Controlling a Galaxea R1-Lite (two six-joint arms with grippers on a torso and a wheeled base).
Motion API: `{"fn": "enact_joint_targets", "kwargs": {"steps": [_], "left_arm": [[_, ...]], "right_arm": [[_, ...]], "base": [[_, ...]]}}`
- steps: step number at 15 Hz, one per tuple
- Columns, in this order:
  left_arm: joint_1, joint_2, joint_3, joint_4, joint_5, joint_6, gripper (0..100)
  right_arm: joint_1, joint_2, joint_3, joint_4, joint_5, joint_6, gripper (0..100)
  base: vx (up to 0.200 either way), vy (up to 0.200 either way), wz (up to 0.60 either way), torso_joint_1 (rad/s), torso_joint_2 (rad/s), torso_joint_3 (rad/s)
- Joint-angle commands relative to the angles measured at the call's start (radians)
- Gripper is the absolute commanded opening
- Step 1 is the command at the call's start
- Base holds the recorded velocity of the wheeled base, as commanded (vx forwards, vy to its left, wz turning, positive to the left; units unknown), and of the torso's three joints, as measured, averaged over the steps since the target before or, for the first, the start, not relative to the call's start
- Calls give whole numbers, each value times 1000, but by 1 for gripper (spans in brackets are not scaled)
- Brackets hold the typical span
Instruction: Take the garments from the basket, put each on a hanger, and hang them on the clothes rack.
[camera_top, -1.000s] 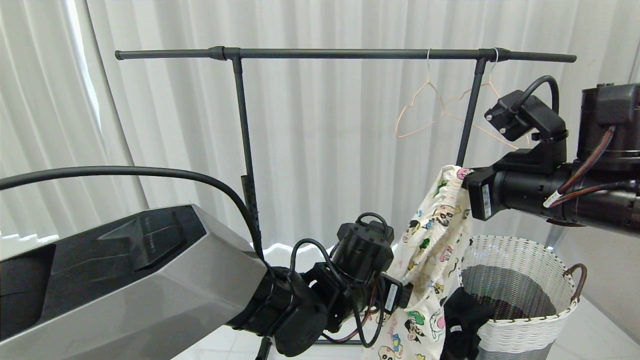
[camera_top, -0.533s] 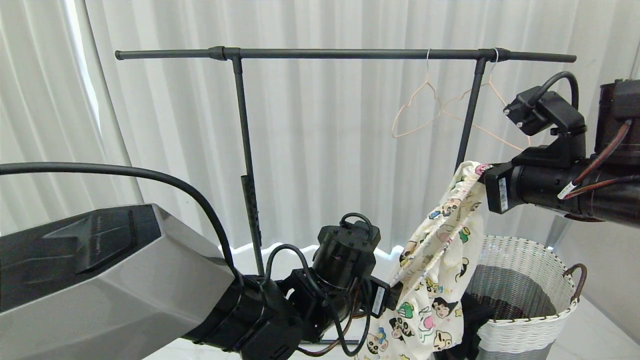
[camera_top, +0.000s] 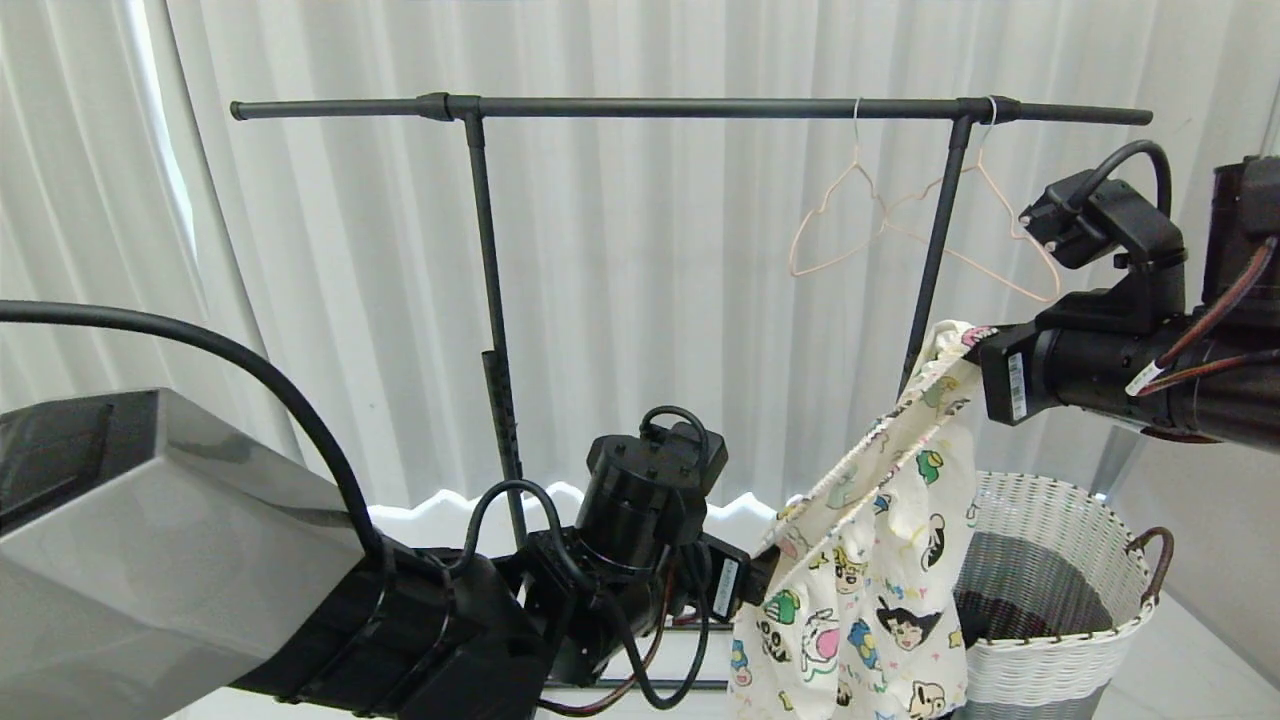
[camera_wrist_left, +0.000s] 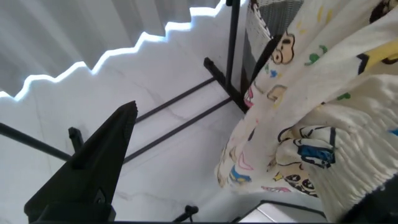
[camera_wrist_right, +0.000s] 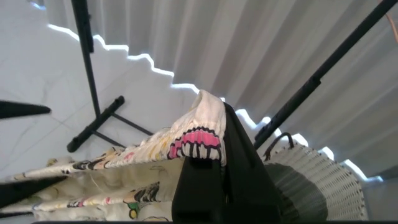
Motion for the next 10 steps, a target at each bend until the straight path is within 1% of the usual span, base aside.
{"fn": "enact_joint_targets", "kwargs": {"steps": [1, 4, 5, 9, 10], "left_arm": [[10, -34, 8, -1, 1, -1, 100], [12, -60, 31, -1, 0, -1, 100], [12, -63, 39, -1, -2, 0, 0], [12, -75, 47, -4, 1, 2, 0], [10, -75, 51, -30, 1, 3, 0]], "right_arm": [[1, -2, -3, 9, -6, -1, 0], [1, -3, -3, 9, -6, -1, 0], [1, -3, -3, 9, -6, -1, 0], [1, -3, 0, 10, -8, 0, 0], [-5, -6, 0, 10, -12, -1, 0]], "base": [[0, 0, 0, 0, 0, 0], [0, 0, 0, 0, 0, 0], [0, 0, 0, 0, 0, 0], [0, 0, 0, 0, 0, 0], [0, 0, 0, 0, 0, 0]]}}
